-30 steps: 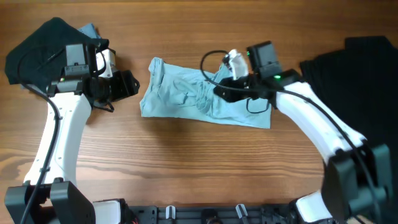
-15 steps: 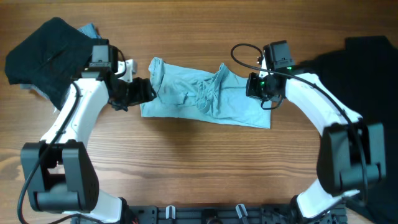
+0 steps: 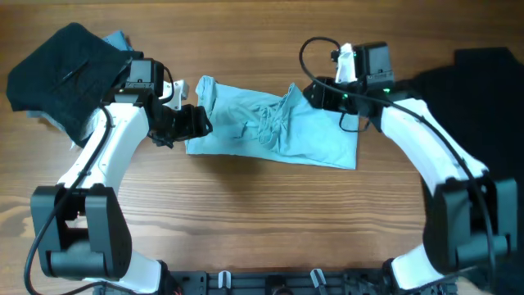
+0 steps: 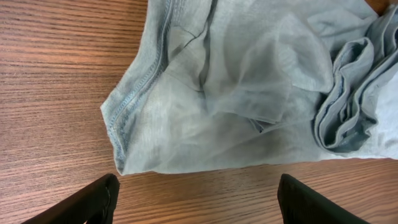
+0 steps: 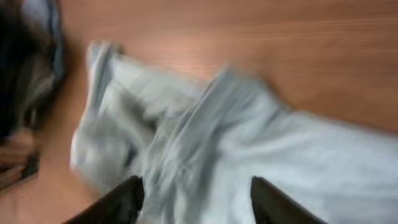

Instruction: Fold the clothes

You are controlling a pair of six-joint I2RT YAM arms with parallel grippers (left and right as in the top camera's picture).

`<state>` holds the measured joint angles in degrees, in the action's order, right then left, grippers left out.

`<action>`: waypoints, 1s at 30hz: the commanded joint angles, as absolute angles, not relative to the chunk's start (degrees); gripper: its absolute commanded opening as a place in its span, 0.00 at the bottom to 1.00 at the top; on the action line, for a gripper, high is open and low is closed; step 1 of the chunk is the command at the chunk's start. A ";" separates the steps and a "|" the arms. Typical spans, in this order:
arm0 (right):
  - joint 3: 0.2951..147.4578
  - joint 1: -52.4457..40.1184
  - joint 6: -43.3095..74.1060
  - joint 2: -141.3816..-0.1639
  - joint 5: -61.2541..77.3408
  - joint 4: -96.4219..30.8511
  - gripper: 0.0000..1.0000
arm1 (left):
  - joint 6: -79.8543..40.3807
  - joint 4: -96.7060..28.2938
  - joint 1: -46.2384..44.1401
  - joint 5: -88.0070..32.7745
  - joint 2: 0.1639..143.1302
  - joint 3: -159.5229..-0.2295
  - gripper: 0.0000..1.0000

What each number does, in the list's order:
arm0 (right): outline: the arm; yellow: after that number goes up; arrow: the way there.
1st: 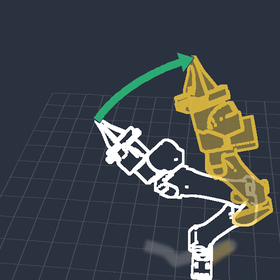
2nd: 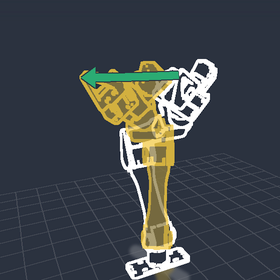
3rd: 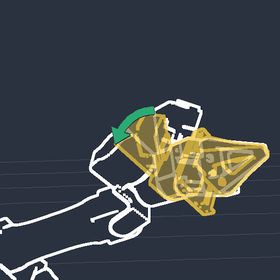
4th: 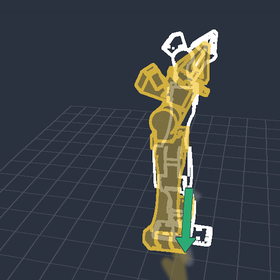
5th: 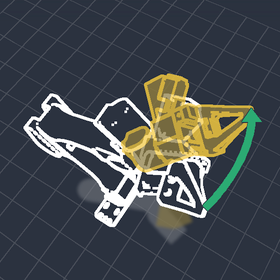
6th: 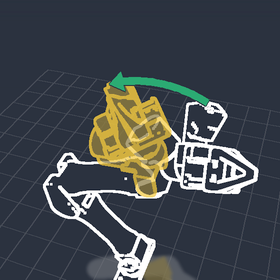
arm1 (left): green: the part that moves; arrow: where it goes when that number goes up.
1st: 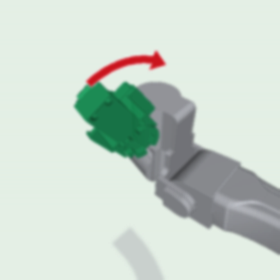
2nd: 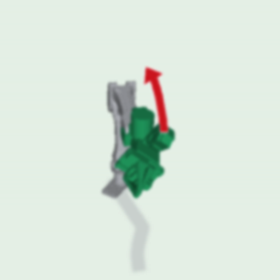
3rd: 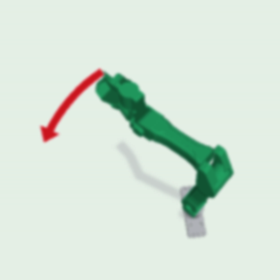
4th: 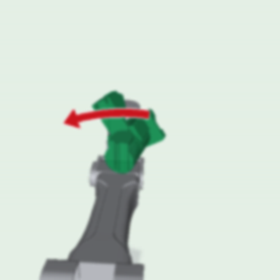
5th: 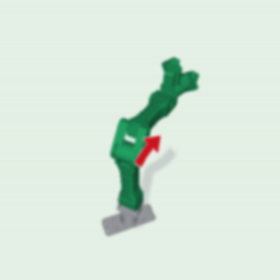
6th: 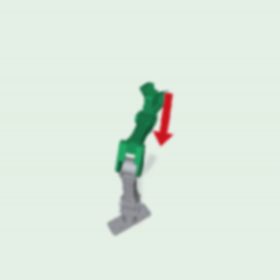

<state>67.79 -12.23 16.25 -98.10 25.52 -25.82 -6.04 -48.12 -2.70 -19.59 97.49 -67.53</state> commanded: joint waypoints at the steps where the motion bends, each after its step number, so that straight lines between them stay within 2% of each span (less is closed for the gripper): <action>1: 67.53 -17.98 0.23 -97.67 29.21 -31.38 0.75 | -4.67 -48.01 -2.74 -19.68 97.67 -67.33 0.82; 2: 67.24 -19.97 -1.78 -97.71 27.46 -32.29 0.79 | -4.69 -47.86 -2.74 -19.68 97.67 -67.33 0.82; 5: 67.11 -24.84 -2.15 -98.04 19.00 -32.84 0.80 | -4.69 -47.88 -2.74 -19.68 97.67 -67.33 0.82; 11: 67.11 -29.19 3.68 -101.01 7.35 -29.04 0.60 | -4.69 -48.82 -2.72 -19.70 97.60 -67.35 0.84; 14: 67.11 -29.21 4.95 -104.40 7.46 -29.17 0.58 | -4.67 -49.89 -2.72 -19.68 97.60 -67.35 0.85; 18: 67.11 -29.26 4.21 -107.28 13.80 -29.23 0.28 | -4.67 -50.74 -2.72 -19.68 97.60 -67.35 0.85; 22: 67.18 -29.28 -1.78 -106.10 20.95 -29.43 0.04 | -4.67 -50.72 -2.72 -19.66 97.60 -67.35 0.85; 24: 67.18 -29.41 -7.68 -104.68 26.26 -29.91 0.04 | -4.67 -50.74 -2.72 -19.33 97.60 -67.35 0.86; 30: 67.18 -30.30 -10.66 -102.19 28.56 -33.28 0.04 | -4.69 -50.87 -1.32 -18.41 97.60 -67.40 0.85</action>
<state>67.53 -29.28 -5.52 -104.51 24.21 -32.25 -6.02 -50.68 -2.52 -19.16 97.49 -67.53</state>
